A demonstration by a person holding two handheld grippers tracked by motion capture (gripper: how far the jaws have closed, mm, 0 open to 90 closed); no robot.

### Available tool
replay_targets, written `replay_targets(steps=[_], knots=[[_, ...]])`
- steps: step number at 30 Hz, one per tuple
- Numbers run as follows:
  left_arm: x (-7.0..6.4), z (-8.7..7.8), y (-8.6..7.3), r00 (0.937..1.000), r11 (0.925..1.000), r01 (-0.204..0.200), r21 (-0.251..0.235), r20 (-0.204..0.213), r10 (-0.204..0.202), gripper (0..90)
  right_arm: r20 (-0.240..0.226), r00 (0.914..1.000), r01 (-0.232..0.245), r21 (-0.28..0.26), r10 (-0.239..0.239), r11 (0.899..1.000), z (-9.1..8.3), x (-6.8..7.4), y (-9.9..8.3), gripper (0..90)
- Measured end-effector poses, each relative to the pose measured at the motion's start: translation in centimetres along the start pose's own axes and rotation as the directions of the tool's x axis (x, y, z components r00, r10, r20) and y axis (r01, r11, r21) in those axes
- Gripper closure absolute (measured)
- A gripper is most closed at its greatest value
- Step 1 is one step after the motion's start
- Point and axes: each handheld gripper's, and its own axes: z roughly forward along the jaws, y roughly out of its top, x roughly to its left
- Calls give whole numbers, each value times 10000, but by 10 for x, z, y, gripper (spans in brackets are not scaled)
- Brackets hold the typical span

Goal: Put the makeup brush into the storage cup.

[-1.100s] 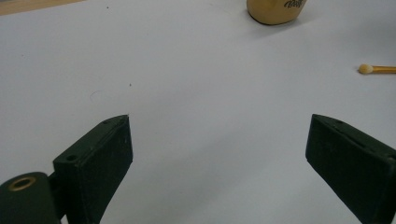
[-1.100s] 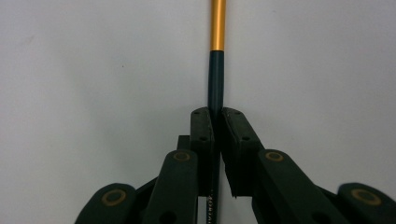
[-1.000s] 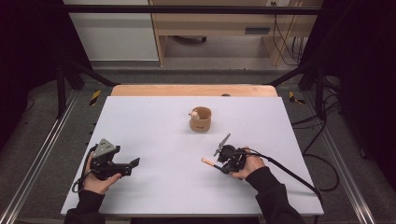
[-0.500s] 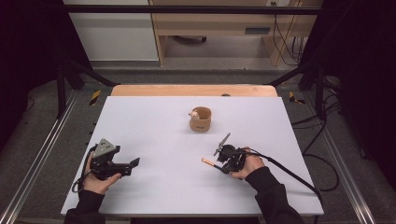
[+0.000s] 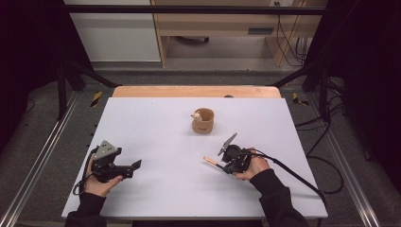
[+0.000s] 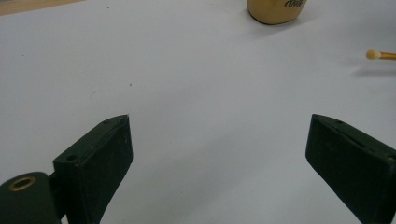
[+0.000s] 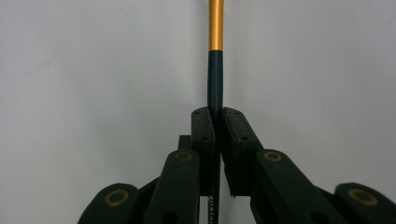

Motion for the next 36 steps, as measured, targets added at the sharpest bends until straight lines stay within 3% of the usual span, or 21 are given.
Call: replay_targets(steps=[7, 17, 21, 23, 24, 25, 26, 29, 36], knots=[[0, 0, 0, 10000, 10000, -2, -9, -8, 2, 71, 47, 9999, -157, -959, 162, 9953, -13, -1, -1, 835], [0, 1, 0, 10000, 10000, 75, -24, 11, -75, 71, 233, 9990, -329, -2210, 390, 9747, -31, -1, -5, 836], [0, 1, -1, 9999, 9999, 130, -57, 12, -130, 71, 479, 9965, -508, -2955, 679, 9540, -39, -2, -6, 836], [1, 1, -1, 9999, 9999, 142, -48, -7, -142, 71, 541, 9963, -466, -3114, 666, 9491, -40, -2, -7, 836], [1, 2, -1, 9999, 9999, 151, -37, -10, -151, 71, 618, 9945, -587, -3352, 841, 9403, -44, -3, -7, 836], [1, 2, -1, 9999, 9999, 123, -5, 2, -123, 71, 618, 9945, -587, -3352, 841, 9403, -44, -3, -7, 836], [1, 2, -1, 9999, 9999, 123, -8, 7, -123, 71, 706, 9933, -601, -3629, 917, 9299, -47, -4, -8, 836], [0, 2, -1, 9999, 9999, 145, -20, 1, -145, 71, 787, 9918, -640, -3793, 1012, 9231, -51, -4, -9, 836], [1, 2, -1, 9998, 9998, 210, -51, -11, -210, 70, 967, 9865, -767, -4400, 1321, 8947, -58, -6, -11, 836]])
